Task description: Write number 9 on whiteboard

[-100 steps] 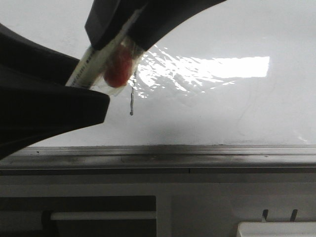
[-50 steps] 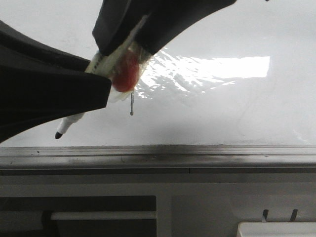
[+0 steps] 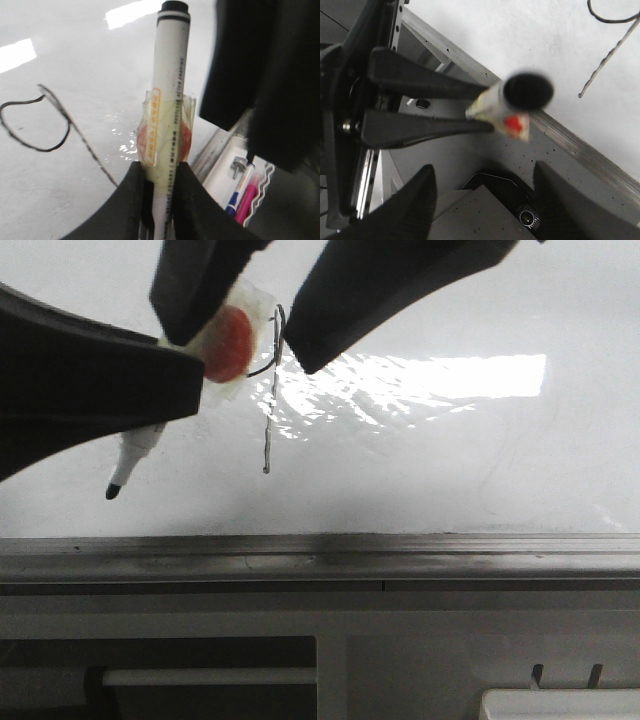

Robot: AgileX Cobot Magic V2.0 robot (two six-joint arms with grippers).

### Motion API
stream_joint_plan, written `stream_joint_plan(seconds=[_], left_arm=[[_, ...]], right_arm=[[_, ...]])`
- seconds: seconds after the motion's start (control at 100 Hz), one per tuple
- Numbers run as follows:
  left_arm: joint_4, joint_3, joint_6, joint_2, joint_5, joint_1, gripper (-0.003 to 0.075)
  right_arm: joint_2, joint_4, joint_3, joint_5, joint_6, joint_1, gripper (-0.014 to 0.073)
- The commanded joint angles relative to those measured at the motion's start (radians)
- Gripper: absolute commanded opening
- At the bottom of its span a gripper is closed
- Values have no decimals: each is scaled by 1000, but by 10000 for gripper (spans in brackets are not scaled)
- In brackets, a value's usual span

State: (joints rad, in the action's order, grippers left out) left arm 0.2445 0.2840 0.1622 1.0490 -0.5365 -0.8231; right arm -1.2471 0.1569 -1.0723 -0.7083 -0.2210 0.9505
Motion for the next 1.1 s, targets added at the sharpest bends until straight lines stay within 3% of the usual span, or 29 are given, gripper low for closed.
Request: stream_joint_plan(seconds=[0.0,0.13,0.27,0.55,0.71,1.09], left_arm=[[-200,32,13,-10,-51,-3,-20],[-440,32,-26,-10,14,7,-20],[-551,32,-46,-10,40,47,-20],[-612,32,-46,-6,18,116,-20],[-618,32,-42,16,-61,116,-20],[-614,32,20,72,-64,114,-20]], right_arm=[[27,8,-34,38,-1,2,441],[27,8,-34,8,-1,2,440],[27,11,-34,-3,-1,2,440],[27,22,-34,-5,-1,2,440],[27,22,-34,-3,-1,2,440],[27,28,-34,-6,-1,2,440]])
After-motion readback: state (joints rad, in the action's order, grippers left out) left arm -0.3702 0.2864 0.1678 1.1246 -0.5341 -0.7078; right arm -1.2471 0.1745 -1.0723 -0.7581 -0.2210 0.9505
